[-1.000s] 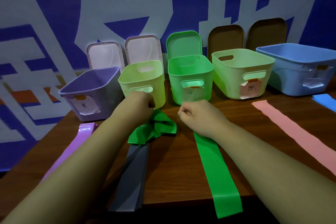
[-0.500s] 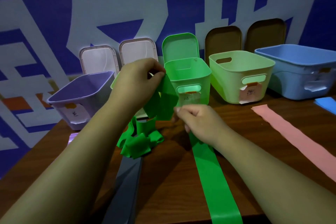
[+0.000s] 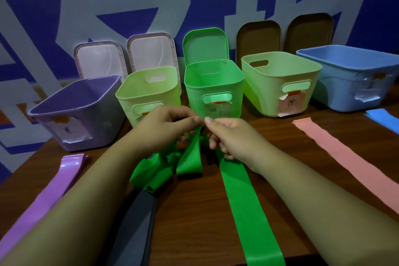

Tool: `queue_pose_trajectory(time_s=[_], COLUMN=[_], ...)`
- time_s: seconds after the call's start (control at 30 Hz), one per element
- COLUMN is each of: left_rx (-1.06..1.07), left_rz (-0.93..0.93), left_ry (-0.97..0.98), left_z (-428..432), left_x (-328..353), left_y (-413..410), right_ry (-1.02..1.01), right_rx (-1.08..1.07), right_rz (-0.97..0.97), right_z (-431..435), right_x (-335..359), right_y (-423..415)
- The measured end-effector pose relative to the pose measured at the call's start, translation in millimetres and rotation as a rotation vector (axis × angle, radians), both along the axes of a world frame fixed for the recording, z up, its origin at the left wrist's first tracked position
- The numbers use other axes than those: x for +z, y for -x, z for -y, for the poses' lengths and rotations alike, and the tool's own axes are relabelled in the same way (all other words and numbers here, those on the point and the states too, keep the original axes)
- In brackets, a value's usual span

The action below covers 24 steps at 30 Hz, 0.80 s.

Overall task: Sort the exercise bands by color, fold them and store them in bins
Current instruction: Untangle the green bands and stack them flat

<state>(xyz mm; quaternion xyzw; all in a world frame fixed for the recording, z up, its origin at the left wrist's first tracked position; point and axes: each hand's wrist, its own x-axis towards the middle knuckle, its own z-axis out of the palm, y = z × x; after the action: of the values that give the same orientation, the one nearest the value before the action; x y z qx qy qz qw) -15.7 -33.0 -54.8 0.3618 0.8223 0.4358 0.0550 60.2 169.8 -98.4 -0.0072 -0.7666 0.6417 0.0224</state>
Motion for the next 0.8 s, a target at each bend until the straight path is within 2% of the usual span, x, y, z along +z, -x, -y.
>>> queue_pose_trajectory(time_s=[0.1, 0.37, 0.8], left_rx=[0.002, 0.043, -0.028], left_rz=[0.093, 0.028, 0.133], left_ry=[-0.032, -0.013, -0.124], left_z=[0.7, -0.7, 3.5], left_x=[-7.3, -5.9, -11.0], left_y=[1.8, -1.3, -0.7], right_ry=[0.0, -0.084, -0.17], right_rx=[0.019, 0.06, 0.027], right_rz=[-0.011, -0.083, -0.181], right_z=[-2.5, -3.6, -3.7], right_x=[-4.8, -4.2, -1.8], right_y=[4.6, 2.4, -2.4])
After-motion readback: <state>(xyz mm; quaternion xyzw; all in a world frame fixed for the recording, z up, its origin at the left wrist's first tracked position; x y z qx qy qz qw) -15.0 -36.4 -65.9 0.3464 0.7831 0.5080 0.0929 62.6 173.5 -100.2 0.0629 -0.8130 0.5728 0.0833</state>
